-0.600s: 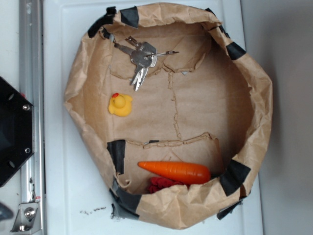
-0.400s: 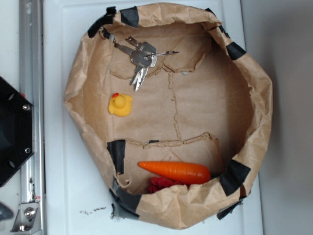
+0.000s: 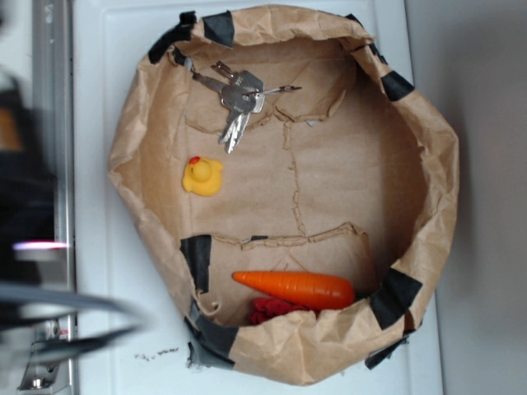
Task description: Grab the silver keys.
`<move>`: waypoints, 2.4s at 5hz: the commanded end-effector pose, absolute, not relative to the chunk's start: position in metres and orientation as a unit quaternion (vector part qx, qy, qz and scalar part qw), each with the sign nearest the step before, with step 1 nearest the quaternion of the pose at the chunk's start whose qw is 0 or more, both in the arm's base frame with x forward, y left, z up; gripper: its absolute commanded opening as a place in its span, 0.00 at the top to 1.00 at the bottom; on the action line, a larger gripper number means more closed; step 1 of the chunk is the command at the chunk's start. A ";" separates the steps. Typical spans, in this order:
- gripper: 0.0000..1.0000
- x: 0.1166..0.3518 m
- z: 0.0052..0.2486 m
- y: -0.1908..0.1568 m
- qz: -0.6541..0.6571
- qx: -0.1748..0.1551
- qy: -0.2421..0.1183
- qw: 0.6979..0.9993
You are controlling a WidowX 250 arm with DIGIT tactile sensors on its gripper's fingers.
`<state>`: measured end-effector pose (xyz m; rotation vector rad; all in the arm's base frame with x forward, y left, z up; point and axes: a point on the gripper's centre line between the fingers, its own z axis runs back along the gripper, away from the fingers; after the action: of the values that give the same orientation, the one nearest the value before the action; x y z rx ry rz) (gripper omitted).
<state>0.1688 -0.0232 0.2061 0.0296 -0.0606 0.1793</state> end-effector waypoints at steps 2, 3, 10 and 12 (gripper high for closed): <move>0.00 0.250 0.169 0.012 0.040 0.019 -0.137 0.990; 0.00 0.245 0.163 0.029 0.013 0.036 -0.164 0.986; 0.00 0.247 0.137 0.023 0.039 0.122 -0.268 0.955; 0.00 0.255 0.104 0.024 0.013 0.110 -0.271 0.956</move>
<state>0.2491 0.0215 0.0917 0.2184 -0.5135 0.0057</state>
